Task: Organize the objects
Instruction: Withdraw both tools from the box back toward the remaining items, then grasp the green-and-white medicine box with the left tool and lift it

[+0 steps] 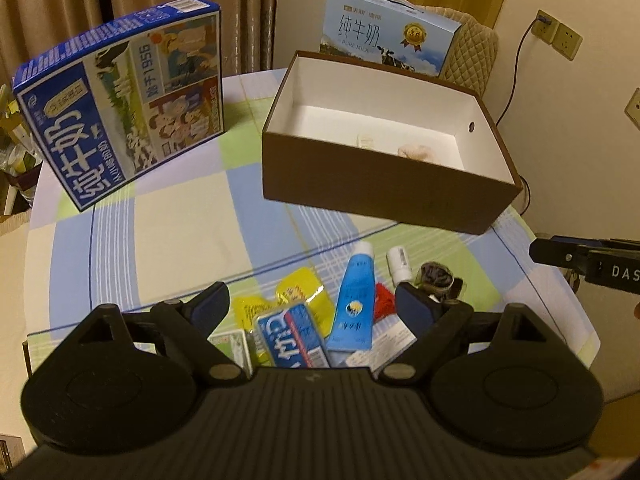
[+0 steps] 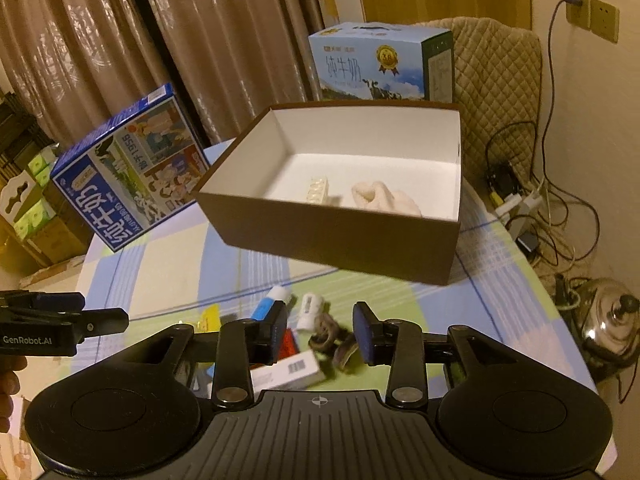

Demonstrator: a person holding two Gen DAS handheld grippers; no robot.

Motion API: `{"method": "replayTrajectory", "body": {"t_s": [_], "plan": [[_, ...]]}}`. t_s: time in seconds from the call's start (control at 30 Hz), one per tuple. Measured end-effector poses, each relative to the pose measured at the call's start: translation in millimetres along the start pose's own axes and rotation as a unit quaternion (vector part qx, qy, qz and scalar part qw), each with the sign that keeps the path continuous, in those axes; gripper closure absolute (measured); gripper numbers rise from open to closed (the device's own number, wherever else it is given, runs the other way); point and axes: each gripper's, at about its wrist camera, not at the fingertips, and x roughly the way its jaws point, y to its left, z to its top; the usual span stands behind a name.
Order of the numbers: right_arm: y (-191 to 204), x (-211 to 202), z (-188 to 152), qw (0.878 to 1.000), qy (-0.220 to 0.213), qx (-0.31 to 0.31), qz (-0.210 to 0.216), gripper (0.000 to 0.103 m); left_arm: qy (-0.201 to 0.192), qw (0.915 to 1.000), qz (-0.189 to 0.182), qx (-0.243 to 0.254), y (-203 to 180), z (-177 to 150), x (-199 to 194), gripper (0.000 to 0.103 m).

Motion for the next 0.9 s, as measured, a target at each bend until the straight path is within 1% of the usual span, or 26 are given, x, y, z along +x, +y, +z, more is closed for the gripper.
{"method": "replayTrajectory", "body": {"t_s": [0.57,0.9], "plan": [[17.3,-1.1,-36.6,0.999,0.031,0.021,-0.016,0.062,0.032,0.9995,-0.001,-0.006,34.8,-34.6,0.4,0.015],[22.5,6.9,-53.1,0.998,0.056,0.034,-0.022,0.055,0.054,0.9985,0.0,-0.004,50.6,-52.8,10.0,0.015]]}}
